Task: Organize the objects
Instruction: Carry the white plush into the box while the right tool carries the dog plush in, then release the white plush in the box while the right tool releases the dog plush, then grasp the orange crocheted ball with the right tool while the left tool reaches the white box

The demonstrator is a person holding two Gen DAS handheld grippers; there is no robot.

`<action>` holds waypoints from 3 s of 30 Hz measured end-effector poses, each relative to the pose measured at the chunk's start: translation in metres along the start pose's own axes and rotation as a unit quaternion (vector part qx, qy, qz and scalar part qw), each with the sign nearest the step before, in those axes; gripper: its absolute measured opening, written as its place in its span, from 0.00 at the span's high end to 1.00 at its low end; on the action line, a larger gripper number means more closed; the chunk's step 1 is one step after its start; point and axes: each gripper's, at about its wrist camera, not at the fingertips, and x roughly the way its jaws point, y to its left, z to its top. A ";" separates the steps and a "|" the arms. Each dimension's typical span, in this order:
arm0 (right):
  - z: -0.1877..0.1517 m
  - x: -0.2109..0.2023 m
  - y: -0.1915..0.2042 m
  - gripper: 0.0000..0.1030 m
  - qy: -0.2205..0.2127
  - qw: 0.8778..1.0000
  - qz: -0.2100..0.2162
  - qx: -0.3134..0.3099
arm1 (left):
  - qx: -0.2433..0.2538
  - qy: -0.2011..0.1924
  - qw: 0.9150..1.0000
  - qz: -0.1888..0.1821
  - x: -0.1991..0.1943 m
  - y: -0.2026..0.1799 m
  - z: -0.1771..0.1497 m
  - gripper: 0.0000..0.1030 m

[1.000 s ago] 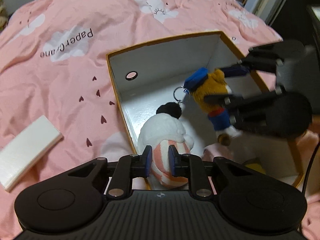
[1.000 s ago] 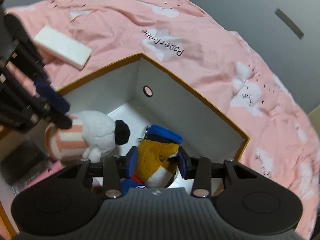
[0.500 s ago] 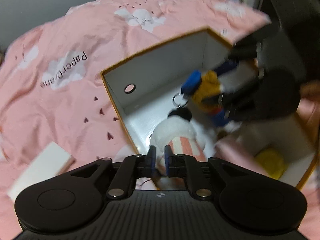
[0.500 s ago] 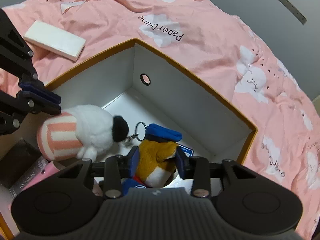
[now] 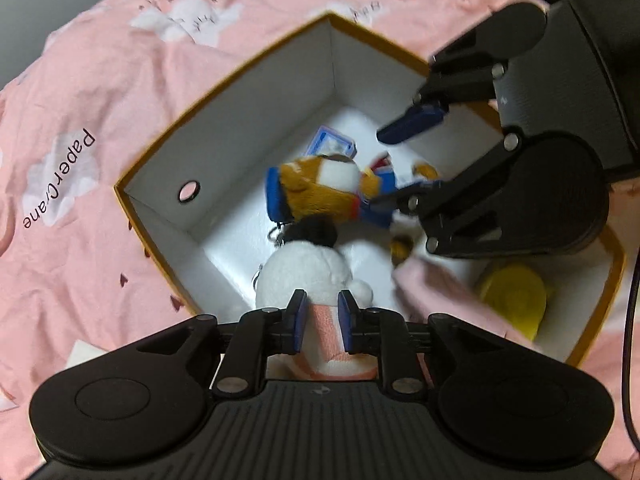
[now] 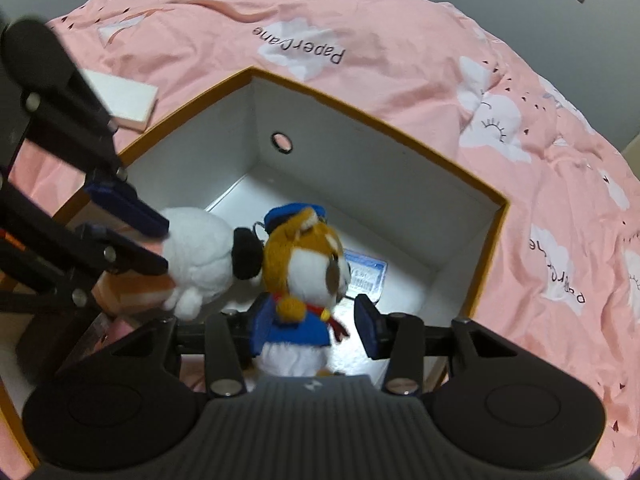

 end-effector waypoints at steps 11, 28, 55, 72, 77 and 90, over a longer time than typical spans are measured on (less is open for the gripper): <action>0.002 0.009 -0.005 0.57 0.010 0.998 0.037 0.050 | 0.003 -0.013 1.000 0.012 0.005 -0.011 -0.014 0.76; 0.000 0.028 -0.010 0.72 0.064 0.989 0.065 0.114 | 0.096 -0.024 0.995 -0.006 0.014 -0.004 0.027 0.51; -0.001 0.036 -0.012 0.63 0.050 0.990 0.066 0.116 | -0.075 -0.053 0.995 0.033 0.025 0.029 0.016 0.60; 0.003 0.024 0.000 0.72 0.131 0.989 0.064 0.029 | -0.151 -0.044 0.986 -0.050 0.019 0.043 0.006 0.66; 0.004 0.031 -0.002 0.71 0.150 0.985 0.069 0.048 | -0.141 -0.038 0.989 -0.033 0.024 0.041 0.009 0.67; 0.005 -0.008 0.009 0.56 0.094 0.993 0.030 0.063 | -0.173 -0.146 0.974 -0.012 -0.022 0.032 -0.024 0.53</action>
